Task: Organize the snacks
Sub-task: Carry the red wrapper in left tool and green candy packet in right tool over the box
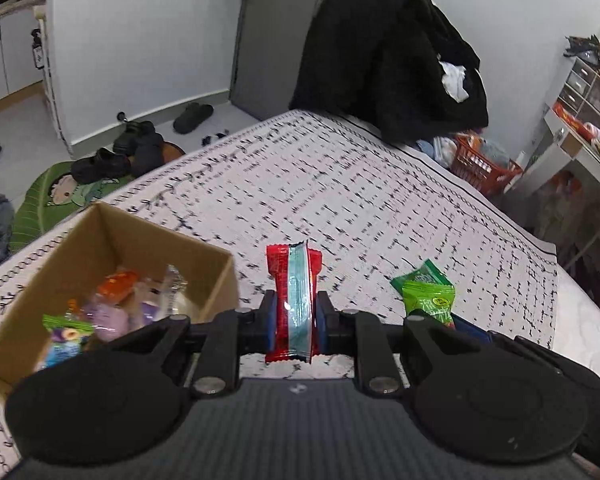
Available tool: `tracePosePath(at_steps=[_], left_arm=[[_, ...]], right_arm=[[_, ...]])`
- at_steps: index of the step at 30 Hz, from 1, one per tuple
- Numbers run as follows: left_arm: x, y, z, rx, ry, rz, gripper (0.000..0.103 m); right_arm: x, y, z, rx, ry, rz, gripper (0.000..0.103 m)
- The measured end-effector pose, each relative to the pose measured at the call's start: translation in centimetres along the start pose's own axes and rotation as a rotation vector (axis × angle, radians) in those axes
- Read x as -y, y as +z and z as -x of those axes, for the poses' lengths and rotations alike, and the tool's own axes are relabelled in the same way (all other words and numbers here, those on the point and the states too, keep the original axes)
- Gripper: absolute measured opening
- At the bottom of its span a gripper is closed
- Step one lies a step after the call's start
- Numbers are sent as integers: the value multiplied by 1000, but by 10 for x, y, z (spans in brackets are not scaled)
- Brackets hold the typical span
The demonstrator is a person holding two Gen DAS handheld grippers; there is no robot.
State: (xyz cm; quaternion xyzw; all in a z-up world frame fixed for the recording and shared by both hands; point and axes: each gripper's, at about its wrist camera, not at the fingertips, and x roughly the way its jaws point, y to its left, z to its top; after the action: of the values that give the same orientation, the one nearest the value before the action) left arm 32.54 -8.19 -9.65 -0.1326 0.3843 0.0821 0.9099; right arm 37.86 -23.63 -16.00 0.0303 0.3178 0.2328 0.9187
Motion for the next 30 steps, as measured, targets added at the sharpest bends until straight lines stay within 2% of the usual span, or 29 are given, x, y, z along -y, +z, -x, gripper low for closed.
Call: tracePosePath(at_steps=[3, 14, 30], left_arm=[[-10, 1, 10, 16, 17, 14, 19], [-51, 1, 36, 43, 75, 65, 19], [-109, -1, 44, 44, 116, 146, 19]], right_arm=[[-16, 3, 7, 29, -3, 43, 26], [-51, 9, 17, 65, 42, 52, 26], [-101, 8, 3, 44, 104, 114, 26]])
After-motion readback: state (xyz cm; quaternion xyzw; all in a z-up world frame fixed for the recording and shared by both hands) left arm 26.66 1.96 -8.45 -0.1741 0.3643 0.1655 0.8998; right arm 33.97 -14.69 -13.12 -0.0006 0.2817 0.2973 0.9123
